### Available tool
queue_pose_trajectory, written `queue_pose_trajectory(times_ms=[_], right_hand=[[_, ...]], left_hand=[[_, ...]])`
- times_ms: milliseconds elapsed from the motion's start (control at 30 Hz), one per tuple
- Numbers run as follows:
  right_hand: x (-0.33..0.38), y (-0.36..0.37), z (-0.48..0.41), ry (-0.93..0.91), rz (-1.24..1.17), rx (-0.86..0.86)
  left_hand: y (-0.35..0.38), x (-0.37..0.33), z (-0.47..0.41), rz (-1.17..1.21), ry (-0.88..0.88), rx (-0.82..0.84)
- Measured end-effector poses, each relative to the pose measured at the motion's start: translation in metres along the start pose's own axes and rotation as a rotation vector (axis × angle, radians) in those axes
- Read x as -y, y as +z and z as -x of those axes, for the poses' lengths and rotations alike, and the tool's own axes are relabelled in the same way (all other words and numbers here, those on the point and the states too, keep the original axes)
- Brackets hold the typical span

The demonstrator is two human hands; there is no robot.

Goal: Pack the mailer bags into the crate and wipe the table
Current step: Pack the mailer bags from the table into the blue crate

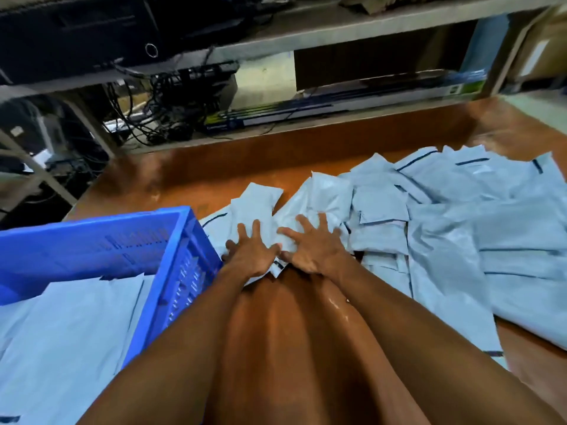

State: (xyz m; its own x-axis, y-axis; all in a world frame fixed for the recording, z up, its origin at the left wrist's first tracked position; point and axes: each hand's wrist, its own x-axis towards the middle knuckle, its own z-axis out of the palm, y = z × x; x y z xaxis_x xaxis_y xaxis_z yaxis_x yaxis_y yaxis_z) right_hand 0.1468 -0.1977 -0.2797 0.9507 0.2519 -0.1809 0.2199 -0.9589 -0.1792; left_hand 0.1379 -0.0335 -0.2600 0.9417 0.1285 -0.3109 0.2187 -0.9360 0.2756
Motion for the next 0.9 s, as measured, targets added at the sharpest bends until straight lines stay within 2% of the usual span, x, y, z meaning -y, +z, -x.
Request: queue_pose_trajectory(times_ms=[200,433,533,667,800,833,900], right_hand=[[-0.015,-0.007,0.062,-0.028,0.014,0.066],[-0.033,0.004,0.163,-0.089,0.049,0.043],[-0.028,0.014,0.191,-0.096,-0.021,-0.038],[-0.003,0.025,0.229,-0.117,-0.049,-0.062],[0.017,0.033,0.247,-0.030,-0.139,-0.318],[0.020,0.037,0.245,0.002,-0.163,-0.302],[0.025,0.051,0.241,0.059,-0.108,-0.141]], left_hand=[[0.027,-0.013,0.074,0.002,0.080,-0.042],[0.063,0.011,0.163,-0.081,0.257,-0.117],[0.072,0.022,0.195,-0.077,0.259,-0.186],[0.083,0.044,0.231,-0.079,0.227,-0.146],[0.084,0.052,0.228,-0.056,0.233,-0.239],[0.086,0.053,0.223,-0.062,0.277,-0.265],[0.093,0.057,0.215,-0.109,0.374,-0.273]])
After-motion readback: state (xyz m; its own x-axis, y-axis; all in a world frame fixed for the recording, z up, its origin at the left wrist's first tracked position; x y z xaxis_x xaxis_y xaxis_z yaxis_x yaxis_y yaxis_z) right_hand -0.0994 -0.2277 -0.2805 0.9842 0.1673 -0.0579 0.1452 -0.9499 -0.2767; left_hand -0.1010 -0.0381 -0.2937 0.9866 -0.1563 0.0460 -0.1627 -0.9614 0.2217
